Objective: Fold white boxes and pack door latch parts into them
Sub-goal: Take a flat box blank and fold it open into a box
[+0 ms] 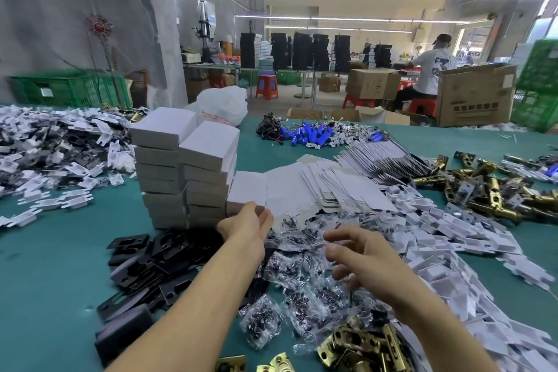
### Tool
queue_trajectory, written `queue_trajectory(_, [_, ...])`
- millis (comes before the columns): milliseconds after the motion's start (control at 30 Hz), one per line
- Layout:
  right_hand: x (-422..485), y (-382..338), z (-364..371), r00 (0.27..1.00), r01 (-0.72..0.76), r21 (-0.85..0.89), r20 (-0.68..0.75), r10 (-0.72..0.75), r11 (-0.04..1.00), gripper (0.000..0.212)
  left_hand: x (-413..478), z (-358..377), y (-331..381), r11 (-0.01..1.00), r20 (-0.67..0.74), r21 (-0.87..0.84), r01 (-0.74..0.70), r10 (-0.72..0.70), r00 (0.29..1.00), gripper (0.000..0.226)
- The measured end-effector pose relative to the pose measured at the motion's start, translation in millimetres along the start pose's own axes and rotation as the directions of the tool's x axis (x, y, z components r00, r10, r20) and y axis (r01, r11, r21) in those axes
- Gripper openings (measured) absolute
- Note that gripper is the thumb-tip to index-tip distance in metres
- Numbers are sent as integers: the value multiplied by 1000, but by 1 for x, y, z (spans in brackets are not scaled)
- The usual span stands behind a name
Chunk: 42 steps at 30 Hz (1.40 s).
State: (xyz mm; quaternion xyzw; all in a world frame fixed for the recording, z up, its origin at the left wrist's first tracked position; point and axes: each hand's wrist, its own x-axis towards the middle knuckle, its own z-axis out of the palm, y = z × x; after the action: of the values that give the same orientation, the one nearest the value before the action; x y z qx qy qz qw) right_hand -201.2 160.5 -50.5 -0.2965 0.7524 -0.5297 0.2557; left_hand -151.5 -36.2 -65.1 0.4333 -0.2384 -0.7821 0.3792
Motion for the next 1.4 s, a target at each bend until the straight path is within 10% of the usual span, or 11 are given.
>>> queue_trajectory(267, [80,-23,-18,861,70,-557,-385,-332,828,27,-17,-8,7,980,175,151,130,-156,972,17])
queue_trajectory(467, [129,13,-38,920,-360,-808,-390,35,467,44,-40,-18,20,909,409,395,136,-306,859,23])
queue_trajectory(733, [144,29,-48,888,-331,-718,-457,-57,612,34,-30,-25,23,923,394,370,102,-256,883,22])
queue_trajectory(900, [144,29,-47,893,-415,-705,-438,108,575,47,-27,-30,18,909,425,416,40,-233,875,18])
queue_trajectory(1400, [143,39,-46,881,-321,-792,-451,-143,520,41,-23,-34,12,856,535,478,-195,-108,838,16])
